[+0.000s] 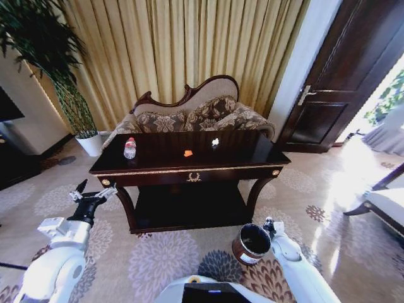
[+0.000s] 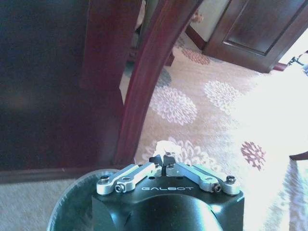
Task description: Move to the front of the table and place the trash on the table into the trash bin.
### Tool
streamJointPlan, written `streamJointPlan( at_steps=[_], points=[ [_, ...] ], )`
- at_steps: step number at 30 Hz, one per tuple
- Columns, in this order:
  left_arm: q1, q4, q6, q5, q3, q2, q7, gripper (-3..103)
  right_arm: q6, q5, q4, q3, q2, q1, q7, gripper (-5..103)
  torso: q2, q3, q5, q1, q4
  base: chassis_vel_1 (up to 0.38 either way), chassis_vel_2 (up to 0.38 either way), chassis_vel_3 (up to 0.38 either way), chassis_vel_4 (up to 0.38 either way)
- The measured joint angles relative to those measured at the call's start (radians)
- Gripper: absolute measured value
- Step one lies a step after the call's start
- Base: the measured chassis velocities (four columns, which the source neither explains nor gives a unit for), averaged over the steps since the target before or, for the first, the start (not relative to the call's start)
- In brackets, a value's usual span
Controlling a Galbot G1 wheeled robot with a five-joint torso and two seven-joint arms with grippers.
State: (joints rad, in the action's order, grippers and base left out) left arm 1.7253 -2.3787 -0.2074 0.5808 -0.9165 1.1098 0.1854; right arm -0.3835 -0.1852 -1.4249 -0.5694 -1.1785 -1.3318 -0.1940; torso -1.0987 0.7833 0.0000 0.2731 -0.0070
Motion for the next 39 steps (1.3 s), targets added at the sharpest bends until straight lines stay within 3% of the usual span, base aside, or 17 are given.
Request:
streamJointPlan(
  at_steps=[2,5,6,8,10,14,19,23,25,28,39],
  points=[
    [0.001,-0.002,0.000,0.000,0.000,-0.001,0.001,100,0.000,0.007,0.005,0.000,-0.004,0.000,0.000,2,0.000,0.000,0.0001,0.000,-0.0001,0.000,0.000,0.000,0.000],
    [0.008,-0.008,-0.002,0.000,-0.001,-0.004,0.003,100,0.002,0.029,0.019,0.000,-0.020,-0.001,0.000,18,0.000,0.000,-0.0001,0.000,0.0000,0.000,0.000,0.000,0.000],
    [0.008,-0.008,-0.002,0.000,-0.001,-0.004,0.003,100,0.002,0.029,0.019,0.000,-0.020,-0.001,0.000,18,0.000,0.000,-0.0001,0.000,0.0000,0.000,0.000,0.000,0.000],
    [0.016,-0.015,-0.003,0.000,-0.003,-0.002,0.004,100,0.007,0.046,0.027,0.001,-0.032,0.001,0.000,29,0.000,0.000,0.0000,0.000,0.0000,0.000,0.000,0.000,0.000],
    [0.020,-0.019,-0.003,-0.001,-0.004,0.000,0.004,100,0.010,0.052,0.030,0.002,-0.036,0.003,0.000,29,0.000,0.000,0.0000,0.000,0.0000,0.000,0.000,0.000,0.000],
    [0.029,-0.020,-0.001,-0.004,-0.006,0.002,0.004,100,0.013,0.063,0.032,0.004,-0.043,0.007,-0.005,51,0.000,0.000,0.0000,0.000,0.0002,0.000,0.000,0.000,0.000],
    [0.029,-0.022,0.000,-0.002,-0.012,-0.002,0.005,100,0.026,0.061,0.025,0.006,-0.043,0.005,-0.023,62,0.000,0.000,0.0001,0.000,-0.0001,0.000,0.000,0.000,0.000],
    [0.026,-0.014,0.002,-0.002,-0.011,0.009,0.006,100,0.090,-0.085,-0.153,-0.017,-0.036,-0.030,-0.050,84,0.000,0.000,0.0001,0.000,0.0003,0.000,0.000,0.000,0.000],
    [0.025,-0.013,0.002,-0.002,-0.011,0.010,0.006,100,0.100,-0.120,-0.220,-0.024,-0.027,-0.045,-0.050,84,0.000,0.000,0.0000,0.000,0.0003,0.000,0.000,0.000,0.000],
    [0.021,-0.012,0.003,-0.002,-0.009,0.009,0.006,100,0.109,-0.205,-0.452,-0.045,0.007,-0.093,-0.045,98,0.000,0.000,-0.0005,0.000,-0.0001,0.000,0.000,0.000,0.000],
    [0.019,-0.020,0.006,-0.001,-0.002,0.011,0.004,100,0.079,-0.327,-0.810,-0.015,0.069,-0.097,-0.094,100,0.000,0.000,0.0000,0.000,0.0003,0.000,0.000,0.000,0.000]
  ],
)
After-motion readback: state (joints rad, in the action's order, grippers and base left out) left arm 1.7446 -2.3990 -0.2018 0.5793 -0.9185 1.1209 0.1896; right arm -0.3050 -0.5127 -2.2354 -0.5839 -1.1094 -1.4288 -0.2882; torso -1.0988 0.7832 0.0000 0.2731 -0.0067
